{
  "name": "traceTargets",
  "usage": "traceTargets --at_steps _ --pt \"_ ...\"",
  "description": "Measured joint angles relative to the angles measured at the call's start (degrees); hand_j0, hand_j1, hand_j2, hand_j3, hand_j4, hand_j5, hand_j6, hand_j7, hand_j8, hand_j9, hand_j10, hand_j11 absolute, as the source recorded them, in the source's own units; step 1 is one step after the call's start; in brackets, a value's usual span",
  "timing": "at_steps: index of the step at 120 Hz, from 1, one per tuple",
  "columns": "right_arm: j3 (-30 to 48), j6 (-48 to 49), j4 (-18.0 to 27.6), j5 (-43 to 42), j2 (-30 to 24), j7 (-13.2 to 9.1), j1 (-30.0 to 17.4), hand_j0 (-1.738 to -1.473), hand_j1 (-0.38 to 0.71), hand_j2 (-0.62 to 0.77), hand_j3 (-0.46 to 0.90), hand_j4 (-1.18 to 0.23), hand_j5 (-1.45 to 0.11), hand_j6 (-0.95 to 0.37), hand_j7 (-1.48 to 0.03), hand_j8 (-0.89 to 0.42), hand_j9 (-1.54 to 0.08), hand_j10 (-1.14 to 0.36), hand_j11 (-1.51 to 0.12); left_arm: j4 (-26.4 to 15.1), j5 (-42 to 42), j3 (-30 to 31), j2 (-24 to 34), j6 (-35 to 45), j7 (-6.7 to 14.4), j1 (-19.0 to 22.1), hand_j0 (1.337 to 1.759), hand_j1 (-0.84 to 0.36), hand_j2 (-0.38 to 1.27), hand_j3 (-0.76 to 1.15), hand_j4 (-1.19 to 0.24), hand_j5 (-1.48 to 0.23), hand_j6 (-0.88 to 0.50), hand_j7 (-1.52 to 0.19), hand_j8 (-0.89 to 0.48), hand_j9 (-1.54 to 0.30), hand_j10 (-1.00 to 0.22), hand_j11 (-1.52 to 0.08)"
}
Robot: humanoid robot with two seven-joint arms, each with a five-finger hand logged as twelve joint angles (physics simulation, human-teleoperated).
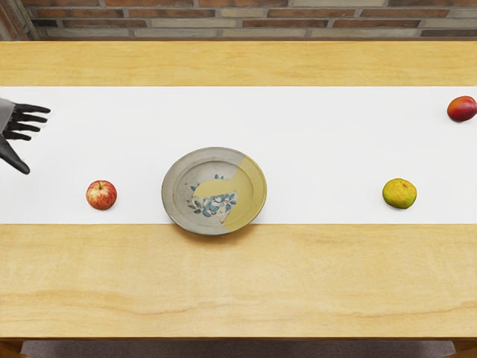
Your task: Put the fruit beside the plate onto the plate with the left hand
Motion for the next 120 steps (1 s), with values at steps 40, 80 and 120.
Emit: traceTargets --at_steps 40,80,120 --pt "0.00 -0.02 -0.47 0.06 0.00 0.00 -0.32 -1.658 -0.35 0.00 0.00 0.00 0.00 0.00 0.00 0.00 0.00 0.00 0.00 -0.71 0.27 0.68 0.21 -0.02 3.63 -1.13 1.658 0.34 0.00 0.00 -0.01 -0.01 -0.01 -0.01 -0.01 -0.01 -0.01 -0.01" --pt "0.00 -0.02 -0.52 0.07 0.00 0.00 -0.36 -1.658 -0.35 0.00 0.00 0.00 0.00 0.00 0.00 0.00 0.00 0.00 0.00 -6.27 -5.34 30.73 -1.34 2.64 -5.83 -19.67 1.658 0.33 0.00 0.00 -0.02 -0.02 -0.02 -0.02 -0.02 -0.02 -0.02 -0.02" --pt "0.00 -0.02 -0.52 0.07 0.00 0.00 -0.36 -1.658 -0.35 0.00 0.00 0.00 0.00 0.00 0.00 0.00 0.00 0.00 0.00 -17.80 -8.60 54.67 -12.16 39.25 -11.64 -26.34 1.658 0.26 0.02 0.00 -0.08 -0.10 -0.08 -0.10 -0.08 -0.10 -0.08 -0.10"
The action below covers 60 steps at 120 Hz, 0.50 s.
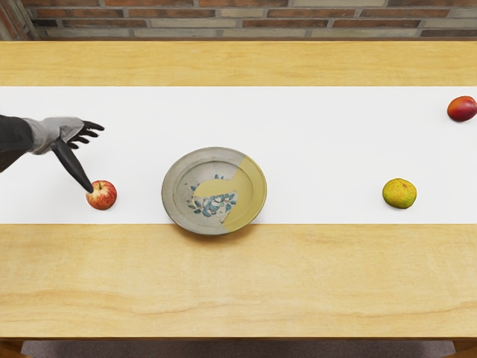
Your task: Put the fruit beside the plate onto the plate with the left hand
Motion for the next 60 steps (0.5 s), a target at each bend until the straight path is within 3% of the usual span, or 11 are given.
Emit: traceTargets --at_steps 14,33,60 --pt "0.00 0.00 0.00 0.00 0.00 0.00 0.00 -1.658 -0.35 0.00 0.00 0.00 0.00 0.00 0.00 0.00 0.00 0.00 0.00 -4.16 -0.82 3.22 -1.76 10.22 -0.54 -0.84 1.658 0.25 0.02 0.00 -0.09 -0.11 -0.09 -0.11 -0.09 -0.11 -0.09 -0.11" --pt "0.00 0.00 0.00 0.00 0.00 0.00 0.00 -1.658 -0.35 0.00 0.00 0.00 0.00 0.00 0.00 0.00 0.00 0.00 0.00 -9.70 -1.76 4.97 -1.81 14.41 -0.42 -0.85 1.658 0.25 0.02 0.00 -0.09 -0.11 -0.09 -0.11 -0.09 -0.11 -0.09 -0.11" --pt "0.00 0.00 0.00 0.00 0.00 0.00 -0.01 -1.658 -0.35 0.00 0.00 0.00 0.00 0.00 0.00 0.00 0.00 0.00 0.00 -11.64 -1.93 7.37 -2.95 18.82 -0.57 -0.44 1.658 0.14 0.04 0.00 -0.17 -0.23 -0.17 -0.23 -0.17 -0.23 -0.17 -0.23"
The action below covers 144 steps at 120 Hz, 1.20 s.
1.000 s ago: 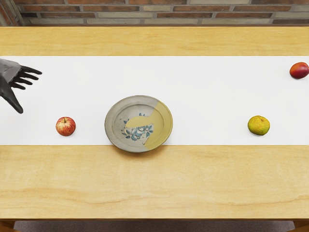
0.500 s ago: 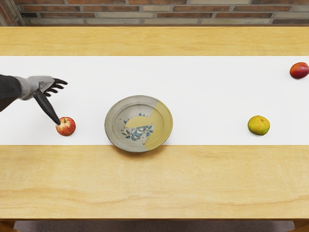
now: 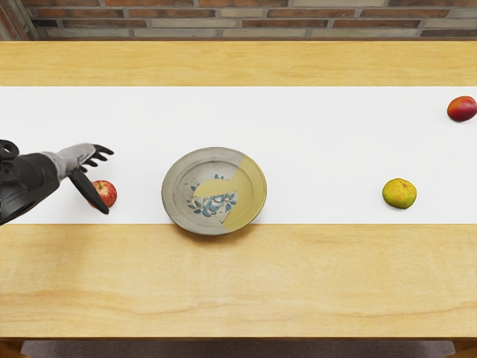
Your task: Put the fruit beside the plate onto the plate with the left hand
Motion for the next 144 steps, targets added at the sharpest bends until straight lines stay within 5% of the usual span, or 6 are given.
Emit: traceTargets --at_steps 45,74,97,144 --pt "0.00 0.00 0.00 0.00 0.00 -0.01 0.00 -1.658 -0.35 0.00 0.00 0.00 0.00 0.00 0.00 0.00 0.00 0.00 0.00 -0.24 0.19 2.67 -3.28 4.91 0.10 -0.43 1.656 0.08 0.04 0.00 -0.30 -0.42 -0.30 -0.42 -0.30 -0.42 -0.30 -0.42" --pt "0.00 0.00 0.00 0.00 0.00 0.00 0.00 -1.658 -0.35 0.00 0.00 0.00 0.00 0.00 0.00 0.00 0.00 0.00 0.00 -0.46 0.28 3.64 -3.28 3.64 1.25 -1.04 1.655 -0.17 0.08 0.00 -0.51 -0.72 -0.51 -0.72 -0.51 -0.72 -0.51 -0.72" --pt "0.00 0.00 0.00 0.00 0.00 0.00 0.01 -1.658 -0.35 0.00 0.00 0.00 0.00 0.00 0.00 0.00 0.00 0.00 0.00 -1.44 0.68 5.32 -3.19 2.99 1.91 -2.01 1.653 -0.26 0.20 0.00 -0.64 -0.82 -0.50 -0.84 -0.42 -0.85 -0.57 -0.86" --pt "0.00 0.00 0.00 0.00 0.00 0.00 0.01 -1.658 -0.35 0.00 0.00 0.00 0.00 0.00 0.00 0.00 0.00 0.00 0.00 -2.29 0.13 6.29 -5.03 2.37 2.29 -5.67 1.653 -0.37 0.33 0.00 -0.70 -0.98 -0.36 -0.94 -0.30 -0.95 -0.47 -0.96"
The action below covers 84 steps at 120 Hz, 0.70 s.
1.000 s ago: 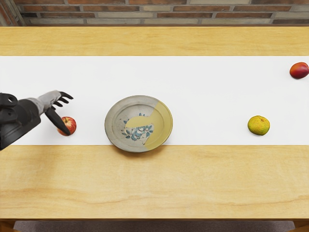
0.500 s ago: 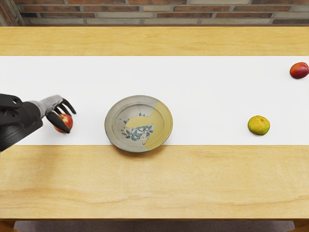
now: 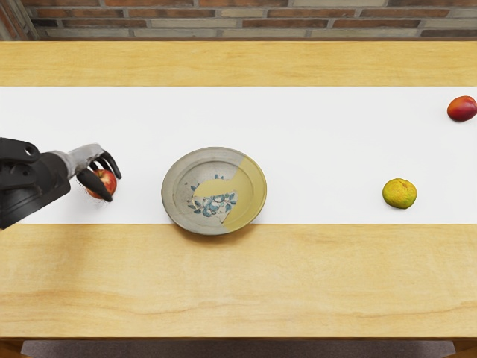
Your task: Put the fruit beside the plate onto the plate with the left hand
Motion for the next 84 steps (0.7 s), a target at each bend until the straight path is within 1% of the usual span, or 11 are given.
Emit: traceTargets --at_steps 14,23,41,49,52,57,66,84 --pt "0.00 0.00 0.00 0.00 0.00 0.00 0.00 -1.658 -0.35 0.00 0.00 0.00 0.00 0.00 0.00 0.00 0.00 0.00 0.00 0.05 -0.11 0.00 -1.72 -0.05 -0.03 -1.77 1.654 -0.37 0.35 0.00 -0.69 -0.98 -0.36 -0.94 -0.30 -0.95 -0.47 -0.95" --pt "0.00 0.00 0.00 0.00 0.00 0.00 0.00 -1.658 -0.35 0.00 0.00 0.00 0.00 0.00 0.00 0.00 0.00 0.00 0.00 0.07 -0.10 -0.05 -2.68 -0.09 -0.06 -3.03 1.654 -0.37 0.32 0.00 -0.69 -0.99 -0.36 -0.94 -0.29 -0.95 -0.46 -0.95" --pt "0.00 0.00 0.00 0.00 0.00 -0.01 -0.01 -1.658 -0.35 0.00 0.00 0.00 0.00 0.00 0.00 0.00 0.00 0.00 0.00 0.09 -0.29 -0.07 -4.83 -0.97 -0.01 -6.28 1.653 -0.36 0.31 0.00 -0.69 -0.99 -0.36 -0.94 -0.29 -0.95 -0.47 -0.96" --pt "0.00 0.00 0.00 0.00 0.00 0.00 0.00 -1.658 -0.35 0.00 0.00 0.00 0.00 0.00 0.00 0.00 0.00 0.00 0.00 0.09 -0.68 -0.12 -6.52 -1.61 0.22 -7.62 1.653 -0.36 0.30 0.00 -0.69 -0.99 -0.36 -0.94 -0.29 -0.95 -0.47 -0.96" --pt "0.00 0.00 0.00 0.00 0.00 0.00 -0.01 -1.658 -0.35 0.00 0.00 0.00 0.00 0.00 0.00 0.00 0.00 0.00 0.00 0.08 -0.91 -0.12 -6.89 -1.89 0.30 -8.06 1.653 -0.36 0.33 0.00 -0.69 -1.00 -0.36 -0.94 -0.30 -0.95 -0.47 -0.96" --pt "0.00 0.00 0.00 0.00 0.00 0.00 -0.01 -1.658 -0.35 0.00 0.00 0.00 0.00 0.00 0.00 0.00 0.00 0.00 0.00 0.09 -1.05 -0.14 -7.36 -2.28 0.46 -8.52 1.653 -0.36 0.30 0.00 -0.69 -1.00 -0.36 -0.94 -0.29 -0.96 -0.47 -0.96" --pt "0.00 0.00 0.00 0.00 0.00 0.00 0.00 -1.658 -0.35 0.00 0.00 0.00 0.00 0.00 0.00 0.00 0.00 0.00 0.00 0.10 -1.52 -0.20 -9.36 -2.83 0.66 -10.00 1.653 -0.36 0.29 0.00 -0.69 -1.00 -0.36 -0.94 -0.29 -0.96 -0.47 -0.96" --pt "0.00 0.00 0.00 0.00 0.00 0.00 0.00 -1.658 -0.35 0.00 0.00 0.00 0.00 0.00 0.00 0.00 0.00 0.00 0.00 0.09 -2.31 -0.36 -13.04 -3.91 0.78 -11.47 1.653 -0.35 0.32 0.00 -0.69 -1.00 -0.36 -0.94 -0.30 -0.96 -0.48 -0.96"
